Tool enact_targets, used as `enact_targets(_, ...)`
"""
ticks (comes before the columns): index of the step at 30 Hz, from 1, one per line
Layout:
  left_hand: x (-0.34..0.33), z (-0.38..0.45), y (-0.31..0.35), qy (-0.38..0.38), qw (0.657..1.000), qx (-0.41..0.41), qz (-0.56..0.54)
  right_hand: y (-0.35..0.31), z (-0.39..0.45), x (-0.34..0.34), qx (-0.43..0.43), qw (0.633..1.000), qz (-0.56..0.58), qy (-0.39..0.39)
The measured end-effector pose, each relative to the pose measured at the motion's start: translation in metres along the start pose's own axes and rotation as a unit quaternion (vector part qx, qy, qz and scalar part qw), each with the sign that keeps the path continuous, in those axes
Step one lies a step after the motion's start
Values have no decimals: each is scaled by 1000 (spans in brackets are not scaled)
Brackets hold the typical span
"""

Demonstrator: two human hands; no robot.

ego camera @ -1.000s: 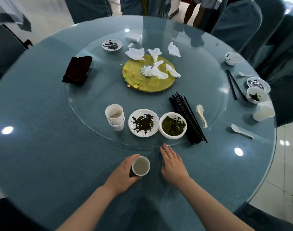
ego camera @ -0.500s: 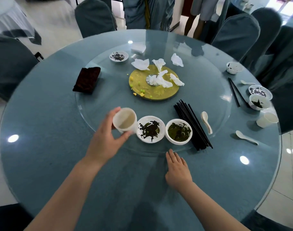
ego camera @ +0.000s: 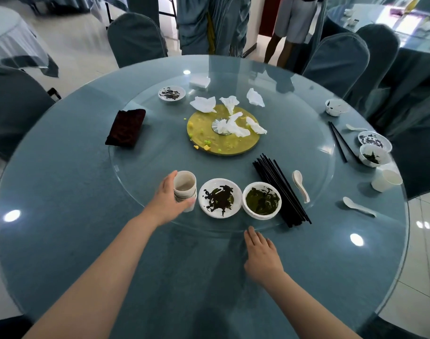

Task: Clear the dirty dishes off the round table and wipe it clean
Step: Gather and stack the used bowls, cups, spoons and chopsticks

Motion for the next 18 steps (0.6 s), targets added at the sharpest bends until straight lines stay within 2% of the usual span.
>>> enact_targets(7, 7, 0, 1, 36, 999, 4, -5, -3, 0, 1, -8, 1000, 4, -6)
enact_targets(11, 11, 1, 2, 52, 995, 6, 85, 1, -4, 5, -13, 997, 70, -10)
enact_targets(15, 18, -20, 22, 125, 972, -75, 185, 14, -21, 14, -26, 991, 125, 34)
enact_targets(18, 6, -47, 40, 128, 959, -142, 209, 30, -46, 14, -55, 982, 166, 67)
Point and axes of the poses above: each hand's wrist, its own z-axis towards the middle knuckle, its own x-axis out of the back of the hand, y = z × x, the point moved 9 cm from there along z, towards the middle knuckle, and after that the axes turned 8 degrees about z, right-handed, at the moved point
